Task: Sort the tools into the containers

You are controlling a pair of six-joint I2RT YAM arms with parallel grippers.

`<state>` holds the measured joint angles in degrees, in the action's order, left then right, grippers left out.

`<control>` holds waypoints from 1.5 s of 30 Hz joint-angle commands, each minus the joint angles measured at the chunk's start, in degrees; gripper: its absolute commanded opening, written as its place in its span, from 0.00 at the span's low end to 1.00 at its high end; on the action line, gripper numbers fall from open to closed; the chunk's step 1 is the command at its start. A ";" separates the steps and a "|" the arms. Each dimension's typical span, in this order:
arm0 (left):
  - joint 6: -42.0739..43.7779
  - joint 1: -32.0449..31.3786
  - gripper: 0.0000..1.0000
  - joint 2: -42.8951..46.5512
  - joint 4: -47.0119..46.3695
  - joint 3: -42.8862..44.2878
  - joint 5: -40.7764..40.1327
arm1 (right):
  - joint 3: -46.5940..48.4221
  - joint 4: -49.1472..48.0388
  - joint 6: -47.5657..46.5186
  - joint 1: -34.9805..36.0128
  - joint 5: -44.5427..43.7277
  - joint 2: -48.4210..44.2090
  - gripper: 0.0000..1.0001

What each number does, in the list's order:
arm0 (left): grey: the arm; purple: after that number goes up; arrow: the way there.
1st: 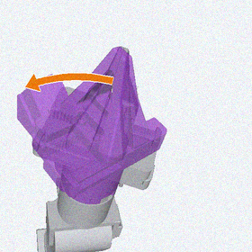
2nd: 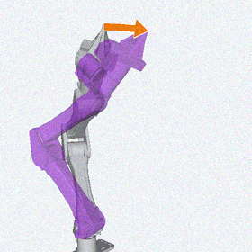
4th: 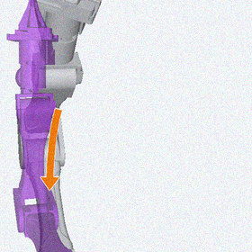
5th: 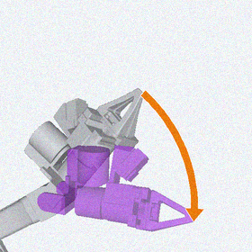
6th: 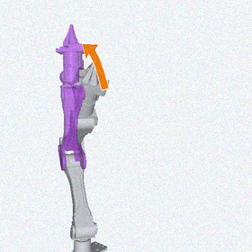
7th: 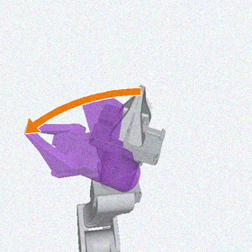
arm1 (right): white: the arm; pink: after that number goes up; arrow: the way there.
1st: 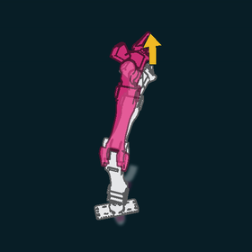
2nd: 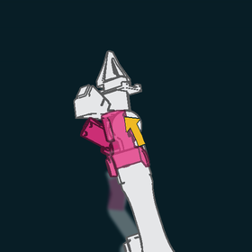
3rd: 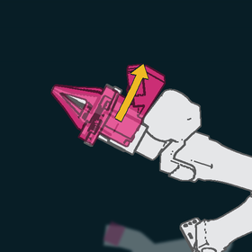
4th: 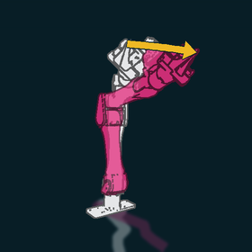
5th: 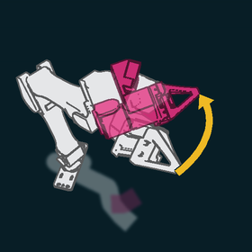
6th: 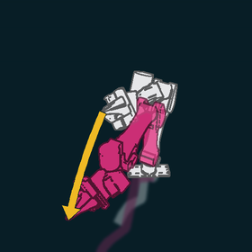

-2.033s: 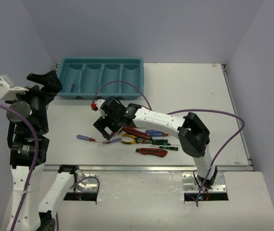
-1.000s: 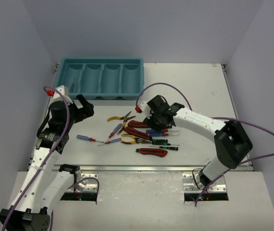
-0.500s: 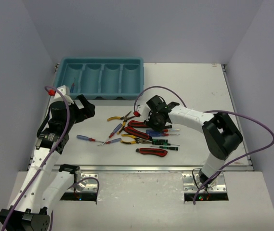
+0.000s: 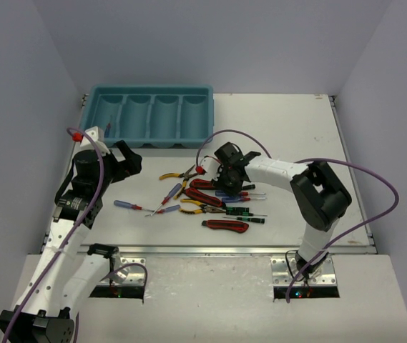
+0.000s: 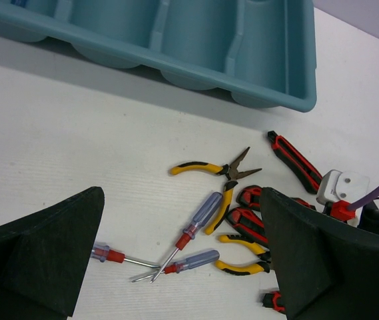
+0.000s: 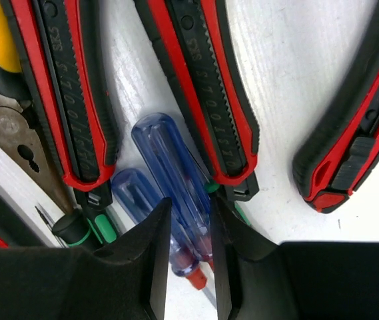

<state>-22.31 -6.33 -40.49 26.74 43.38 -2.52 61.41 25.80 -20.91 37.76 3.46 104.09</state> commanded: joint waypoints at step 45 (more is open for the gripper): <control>-24.01 -12.70 1.00 -6.04 -55.17 -10.65 32.72 | -6.04 -29.48 42.28 -0.08 34.91 -32.34 0.00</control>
<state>-40.72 -12.22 -43.89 -7.33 32.09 25.81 56.82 12.61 4.29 37.60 19.90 75.28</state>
